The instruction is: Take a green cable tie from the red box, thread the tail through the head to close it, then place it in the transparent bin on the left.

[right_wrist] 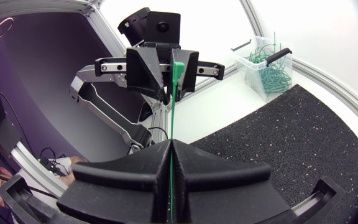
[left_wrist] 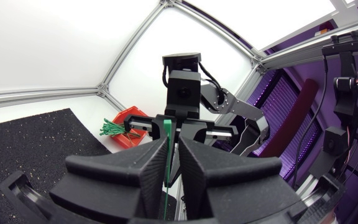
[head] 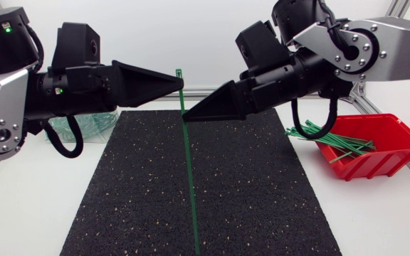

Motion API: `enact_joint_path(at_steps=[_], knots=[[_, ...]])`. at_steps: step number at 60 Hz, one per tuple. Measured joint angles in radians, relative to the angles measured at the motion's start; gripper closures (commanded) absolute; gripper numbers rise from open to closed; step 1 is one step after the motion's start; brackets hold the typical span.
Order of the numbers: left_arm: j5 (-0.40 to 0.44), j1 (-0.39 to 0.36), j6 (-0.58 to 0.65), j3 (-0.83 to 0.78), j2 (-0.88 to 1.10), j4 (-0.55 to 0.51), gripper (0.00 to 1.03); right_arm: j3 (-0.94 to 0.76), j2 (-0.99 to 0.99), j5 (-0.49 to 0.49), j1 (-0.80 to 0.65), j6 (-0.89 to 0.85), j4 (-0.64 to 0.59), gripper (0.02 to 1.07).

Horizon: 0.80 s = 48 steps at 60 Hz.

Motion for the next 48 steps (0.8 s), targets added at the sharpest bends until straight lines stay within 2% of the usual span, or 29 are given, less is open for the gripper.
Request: enact_joint_path(at_steps=[6, 38, 48], knots=[[0.000, -0.002, 0.000, -0.003, 0.000, 0.000, 0.92, 0.000, 0.000, 0.000, 0.000, 0.000, 0.000, 1.01], [0.000, -0.002, 0.000, -0.016, 0.000, 0.003, 0.92, 0.000, 0.000, 0.000, -0.001, 0.000, 0.000, 1.01], [0.000, -0.002, 0.000, -0.016, 0.000, 0.003, 1.00, 0.000, 0.000, 0.000, -0.001, 0.000, 0.000, 1.01]])
